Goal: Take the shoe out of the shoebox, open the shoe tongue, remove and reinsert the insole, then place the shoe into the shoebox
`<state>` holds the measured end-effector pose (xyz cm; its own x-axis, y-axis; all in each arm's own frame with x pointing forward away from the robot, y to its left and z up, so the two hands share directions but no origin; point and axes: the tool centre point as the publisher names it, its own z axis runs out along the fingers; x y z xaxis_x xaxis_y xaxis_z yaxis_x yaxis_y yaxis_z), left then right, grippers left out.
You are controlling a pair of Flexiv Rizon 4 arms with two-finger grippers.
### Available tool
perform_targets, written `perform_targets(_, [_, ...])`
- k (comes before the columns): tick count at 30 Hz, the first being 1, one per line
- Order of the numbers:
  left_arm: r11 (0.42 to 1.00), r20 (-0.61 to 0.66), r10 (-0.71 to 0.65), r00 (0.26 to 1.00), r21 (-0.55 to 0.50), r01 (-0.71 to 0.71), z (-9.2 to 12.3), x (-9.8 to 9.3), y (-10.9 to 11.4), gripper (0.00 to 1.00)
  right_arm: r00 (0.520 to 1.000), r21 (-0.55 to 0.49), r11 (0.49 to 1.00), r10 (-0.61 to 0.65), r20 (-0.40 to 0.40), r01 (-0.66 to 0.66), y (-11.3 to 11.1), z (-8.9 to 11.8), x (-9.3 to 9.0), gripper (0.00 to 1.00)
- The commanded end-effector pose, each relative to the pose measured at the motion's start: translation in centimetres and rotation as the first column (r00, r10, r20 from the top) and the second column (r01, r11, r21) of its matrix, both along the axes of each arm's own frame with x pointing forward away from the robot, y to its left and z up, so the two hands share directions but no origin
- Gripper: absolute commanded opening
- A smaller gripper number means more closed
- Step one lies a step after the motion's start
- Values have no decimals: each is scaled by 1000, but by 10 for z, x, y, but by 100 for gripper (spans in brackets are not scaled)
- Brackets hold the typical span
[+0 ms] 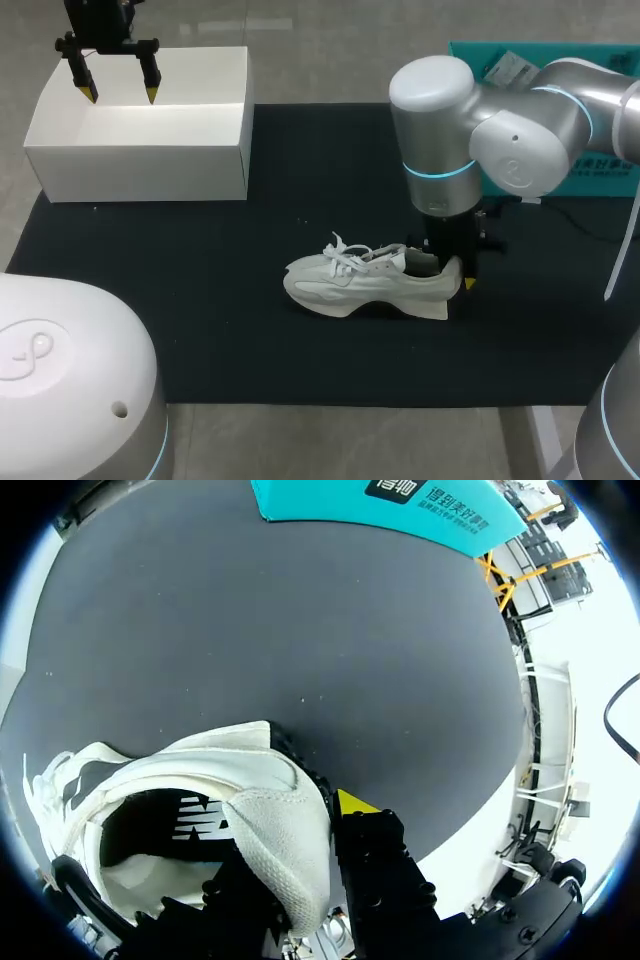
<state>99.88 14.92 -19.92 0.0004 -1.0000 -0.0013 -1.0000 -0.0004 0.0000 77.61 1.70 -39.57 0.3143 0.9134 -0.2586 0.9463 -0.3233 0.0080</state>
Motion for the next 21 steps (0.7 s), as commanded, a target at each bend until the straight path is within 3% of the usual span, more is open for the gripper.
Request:
perform_targets(1, [1000,0,0,1000,0,0,0,0,0,100,1000,0,1000,5,-30,-5,0,-6,4,100])
perform_targets(4, [1000,0,0,1000,0,0,0,0,0,100,1000,-3,1000,11,-24,-11,1,10,1,100])
perform_targets(10, [1000,0,0,1000,0,0,0,0,0,100,987,80,987,133,94,-140,0,63,-2,100])
perform_targets(14, [1000,0,0,1000,0,0,0,0,0,100,927,160,921,323,192,-355,5,99,0,100])
perform_targets(16, [1000,0,0,1000,0,0,0,0,0,100,864,214,846,435,253,-488,8,111,3,100])
perform_targets(18, [1000,0,0,1000,0,0,0,0,0,100,769,256,732,549,326,-631,9,119,6,100])
perform_targets(21, [1000,0,0,1000,0,0,0,0,0,100,502,287,412,734,457,-865,14,128,7,100])
